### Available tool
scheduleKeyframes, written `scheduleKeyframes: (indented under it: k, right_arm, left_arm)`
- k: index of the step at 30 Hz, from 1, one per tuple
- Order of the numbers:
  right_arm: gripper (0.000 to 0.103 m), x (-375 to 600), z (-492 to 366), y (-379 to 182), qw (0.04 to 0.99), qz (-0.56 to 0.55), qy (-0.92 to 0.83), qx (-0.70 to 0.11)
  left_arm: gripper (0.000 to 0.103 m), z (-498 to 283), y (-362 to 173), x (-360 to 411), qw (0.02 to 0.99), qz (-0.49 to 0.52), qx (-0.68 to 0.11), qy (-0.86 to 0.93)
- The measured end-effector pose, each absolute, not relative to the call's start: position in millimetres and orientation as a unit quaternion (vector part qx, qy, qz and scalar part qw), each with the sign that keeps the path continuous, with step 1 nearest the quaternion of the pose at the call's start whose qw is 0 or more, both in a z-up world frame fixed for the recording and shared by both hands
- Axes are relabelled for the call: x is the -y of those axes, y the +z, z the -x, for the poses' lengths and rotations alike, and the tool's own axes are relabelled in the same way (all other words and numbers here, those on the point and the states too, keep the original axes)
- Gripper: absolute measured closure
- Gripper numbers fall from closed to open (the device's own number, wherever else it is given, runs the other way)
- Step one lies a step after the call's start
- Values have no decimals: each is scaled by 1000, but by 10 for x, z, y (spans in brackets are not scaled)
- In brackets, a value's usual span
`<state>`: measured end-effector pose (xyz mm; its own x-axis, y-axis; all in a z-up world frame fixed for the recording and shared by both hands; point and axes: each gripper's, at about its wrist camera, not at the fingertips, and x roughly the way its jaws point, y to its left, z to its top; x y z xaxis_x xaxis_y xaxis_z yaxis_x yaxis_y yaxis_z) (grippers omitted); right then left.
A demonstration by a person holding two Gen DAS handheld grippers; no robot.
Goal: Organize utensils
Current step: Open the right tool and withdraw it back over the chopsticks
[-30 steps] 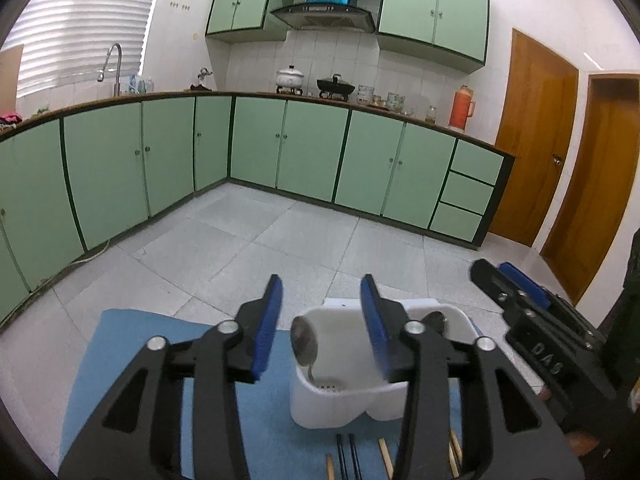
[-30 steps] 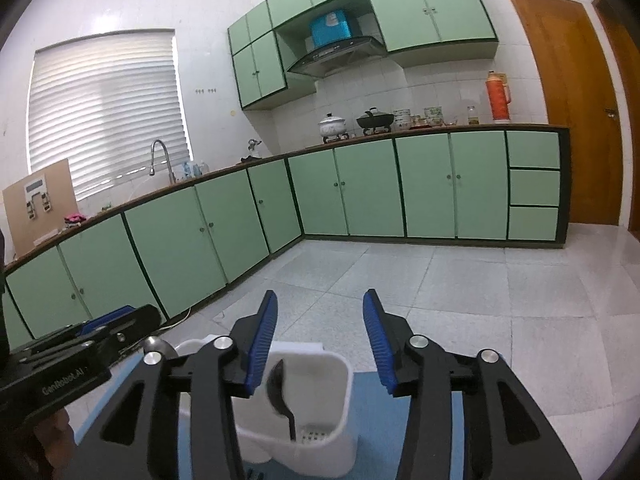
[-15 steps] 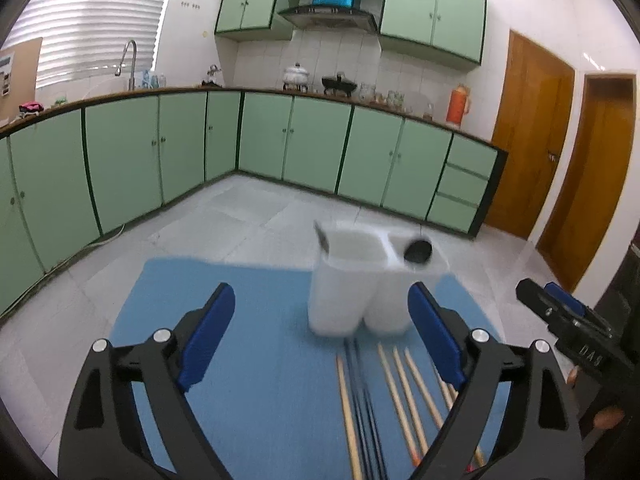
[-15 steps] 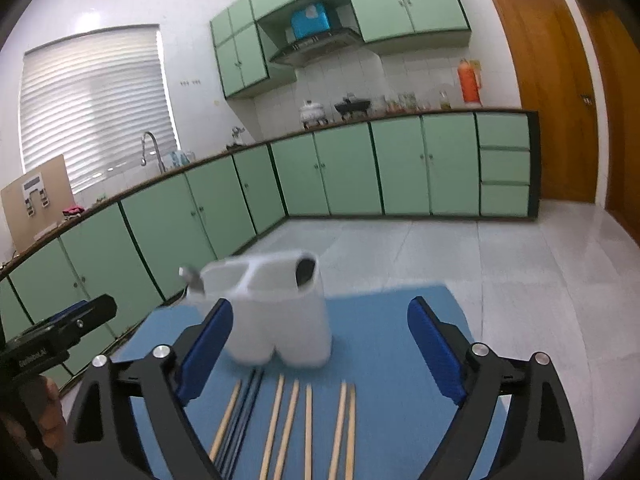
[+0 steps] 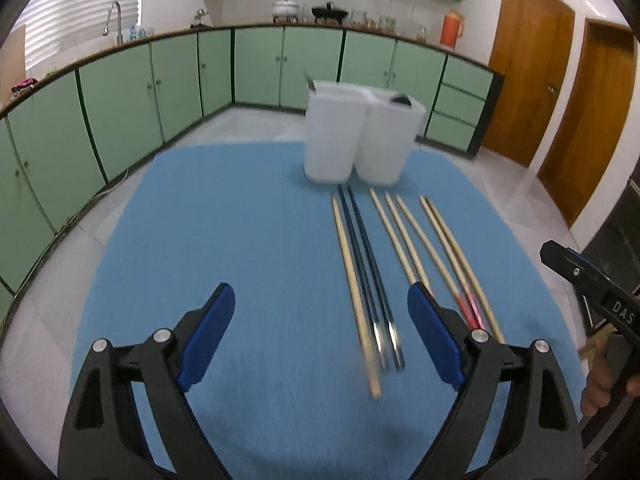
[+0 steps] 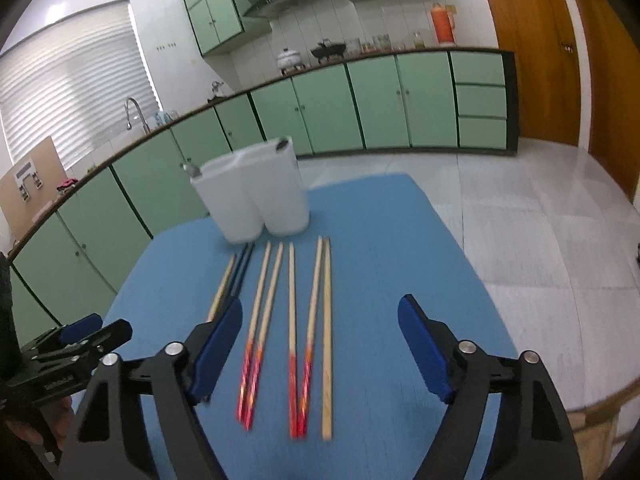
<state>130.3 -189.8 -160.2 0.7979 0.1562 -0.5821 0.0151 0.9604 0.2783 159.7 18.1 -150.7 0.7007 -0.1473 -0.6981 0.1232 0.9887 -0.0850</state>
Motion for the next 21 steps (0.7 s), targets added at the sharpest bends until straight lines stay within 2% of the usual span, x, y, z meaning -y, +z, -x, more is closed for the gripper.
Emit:
scheduleKeyframes:
  k: [8,10,13,21]
  right_arm:
    - [46,1849,-987,-1980,918,-124,37,-374]
    - [55,1803,-949,-2081,913,-111,38,-390]
    - [63,1760,-908,-2208,908,-103,43,-403]
    - [77,1703,-925,-2293,907,-88,48,-410]
  left_arm:
    - [23,-1373,-1769,-90,909,3,-411,-74]
    - [25,-1343,-1816,-84,905,5,-419,-70]
    - [27,-1295,-1873,-76,902,4,-426,-65]
    - [30,-1252,-1954,-51,899,2,-435,-58]
